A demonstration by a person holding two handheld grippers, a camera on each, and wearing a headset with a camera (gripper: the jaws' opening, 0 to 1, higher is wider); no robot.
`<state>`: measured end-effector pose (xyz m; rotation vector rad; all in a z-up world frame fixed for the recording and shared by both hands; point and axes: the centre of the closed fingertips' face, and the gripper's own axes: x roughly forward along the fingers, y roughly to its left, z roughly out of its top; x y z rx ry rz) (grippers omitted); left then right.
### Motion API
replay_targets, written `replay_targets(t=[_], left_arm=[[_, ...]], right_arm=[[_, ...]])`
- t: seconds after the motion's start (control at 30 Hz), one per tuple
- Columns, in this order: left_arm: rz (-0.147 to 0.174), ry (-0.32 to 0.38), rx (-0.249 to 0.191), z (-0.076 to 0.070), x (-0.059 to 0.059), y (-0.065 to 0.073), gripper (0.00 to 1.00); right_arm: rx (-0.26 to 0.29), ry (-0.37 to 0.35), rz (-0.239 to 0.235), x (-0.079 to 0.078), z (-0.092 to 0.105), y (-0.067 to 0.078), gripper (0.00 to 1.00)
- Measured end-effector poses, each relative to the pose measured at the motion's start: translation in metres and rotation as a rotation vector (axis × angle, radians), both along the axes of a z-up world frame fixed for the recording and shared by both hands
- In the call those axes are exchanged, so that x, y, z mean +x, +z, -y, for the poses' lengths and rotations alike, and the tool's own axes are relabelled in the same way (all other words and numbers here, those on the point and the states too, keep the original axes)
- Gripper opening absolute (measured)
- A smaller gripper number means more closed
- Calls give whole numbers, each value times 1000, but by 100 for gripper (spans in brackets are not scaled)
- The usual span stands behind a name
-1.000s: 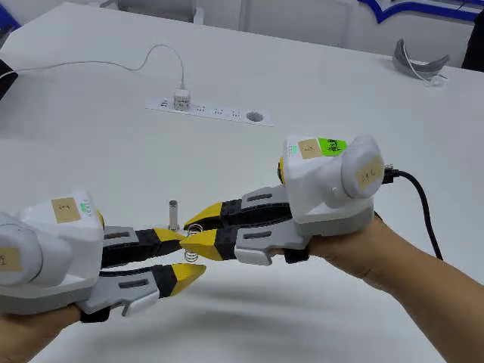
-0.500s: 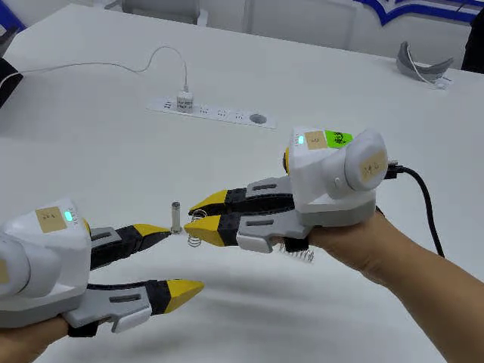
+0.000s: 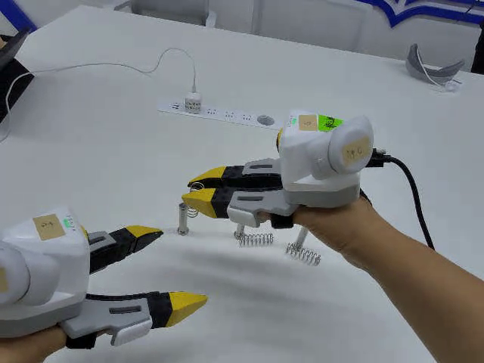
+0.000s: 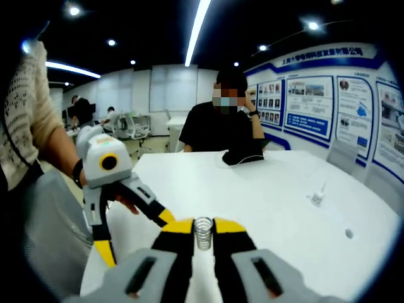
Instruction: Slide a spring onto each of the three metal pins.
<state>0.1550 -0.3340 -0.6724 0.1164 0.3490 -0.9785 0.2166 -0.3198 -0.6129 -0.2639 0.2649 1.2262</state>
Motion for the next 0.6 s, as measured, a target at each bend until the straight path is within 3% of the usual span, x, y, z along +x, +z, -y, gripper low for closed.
replay_targets(t=[0.3, 0.6], left_arm=[[-3, 2, -11, 1, -2, 2, 72], [-14, 11, -11, -1, -3, 0, 77]], right_arm=[[-6, -46, -4, 22, -8, -7, 12], [-32, -61, -36, 32, -11, -23, 12]])
